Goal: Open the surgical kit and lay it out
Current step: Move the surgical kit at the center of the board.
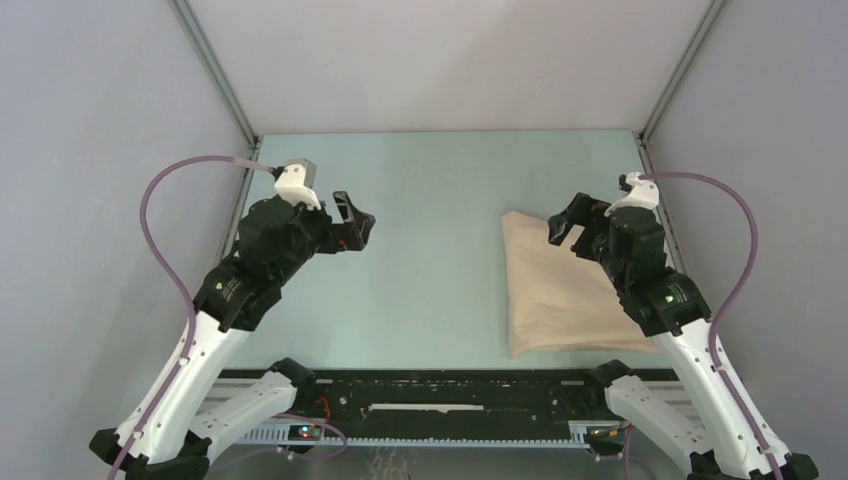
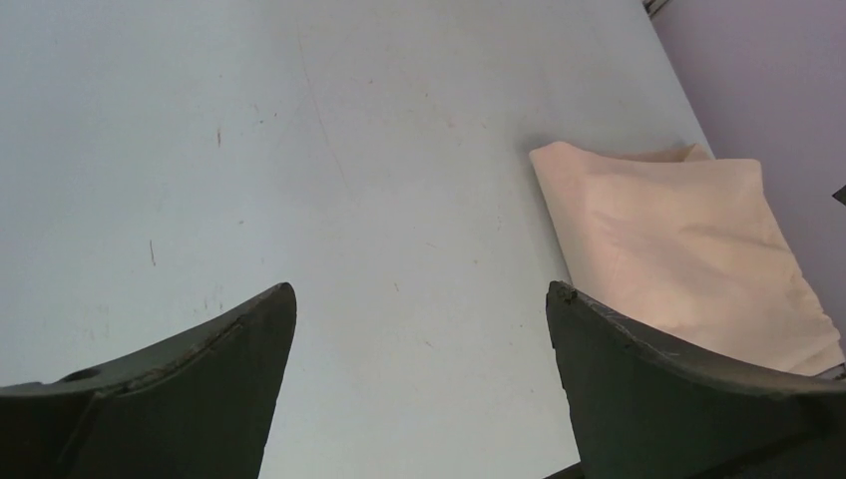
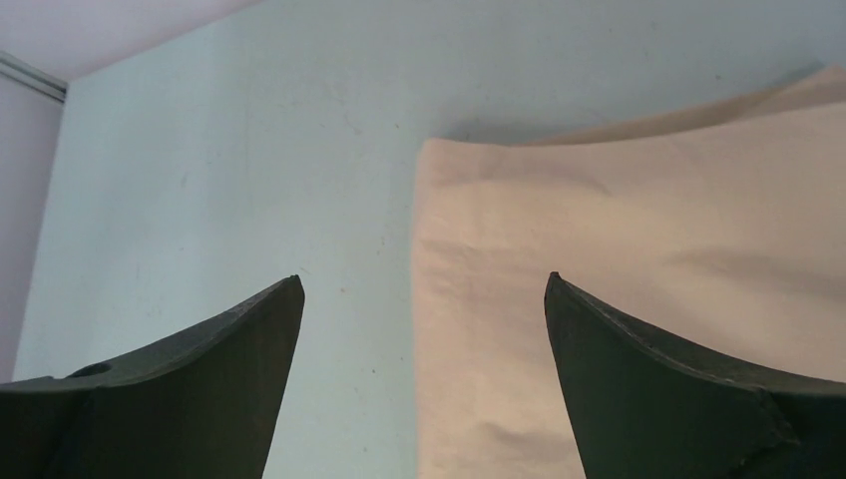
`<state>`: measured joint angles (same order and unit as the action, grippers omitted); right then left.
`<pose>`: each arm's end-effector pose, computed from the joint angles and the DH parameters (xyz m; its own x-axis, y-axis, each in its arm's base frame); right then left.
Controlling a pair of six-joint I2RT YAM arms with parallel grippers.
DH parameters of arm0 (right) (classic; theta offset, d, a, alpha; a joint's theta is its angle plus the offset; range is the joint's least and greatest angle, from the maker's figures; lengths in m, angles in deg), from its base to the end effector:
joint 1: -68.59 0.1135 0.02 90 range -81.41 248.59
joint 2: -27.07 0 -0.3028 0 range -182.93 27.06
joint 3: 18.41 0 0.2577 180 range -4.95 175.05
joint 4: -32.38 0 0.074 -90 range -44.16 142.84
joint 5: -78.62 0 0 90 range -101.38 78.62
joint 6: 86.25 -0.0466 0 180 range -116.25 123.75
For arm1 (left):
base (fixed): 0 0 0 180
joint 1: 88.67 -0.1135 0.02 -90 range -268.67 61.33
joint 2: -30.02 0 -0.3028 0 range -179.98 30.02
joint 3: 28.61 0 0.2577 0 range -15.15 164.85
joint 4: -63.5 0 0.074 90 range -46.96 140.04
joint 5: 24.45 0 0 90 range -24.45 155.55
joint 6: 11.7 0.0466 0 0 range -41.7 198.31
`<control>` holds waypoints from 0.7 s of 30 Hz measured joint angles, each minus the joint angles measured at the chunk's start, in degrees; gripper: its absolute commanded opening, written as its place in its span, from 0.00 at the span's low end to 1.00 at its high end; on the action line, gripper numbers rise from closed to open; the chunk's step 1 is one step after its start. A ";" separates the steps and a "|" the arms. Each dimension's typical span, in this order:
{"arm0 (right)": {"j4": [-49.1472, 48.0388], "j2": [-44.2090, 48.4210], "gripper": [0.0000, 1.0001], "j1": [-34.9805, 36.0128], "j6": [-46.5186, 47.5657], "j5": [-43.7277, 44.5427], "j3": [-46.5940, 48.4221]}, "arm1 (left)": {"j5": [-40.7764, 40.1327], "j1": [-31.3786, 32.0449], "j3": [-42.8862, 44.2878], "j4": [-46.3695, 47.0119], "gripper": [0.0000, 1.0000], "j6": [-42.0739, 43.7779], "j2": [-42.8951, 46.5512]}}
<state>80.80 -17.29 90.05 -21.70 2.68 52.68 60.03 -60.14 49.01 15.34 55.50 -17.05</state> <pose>0.1386 0.0423 0.3971 -0.3728 0.3013 -0.8776 0.0171 0.9479 0.3182 0.1343 -0.0679 0.4298 -0.3980 -0.2226 -0.8899 0.2610 0.9025 -0.3425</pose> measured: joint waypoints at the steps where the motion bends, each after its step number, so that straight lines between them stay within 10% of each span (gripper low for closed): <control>1: 0.59 0.00 0.99 0.11 -0.50 0.50 -0.48 | -0.85 0.59 0.00 -0.44 1.00 -0.17 0.00; 21: 7.04 -5.62 0.99 -2.86 -5.03 3.32 -3.48 | -6.86 9.57 -0.66 0.39 1.00 -9.62 -14.51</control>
<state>87.84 -22.91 87.18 -26.73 6.01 49.20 53.17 -50.56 48.36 15.74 45.88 -31.57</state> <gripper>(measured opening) 0.993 0.996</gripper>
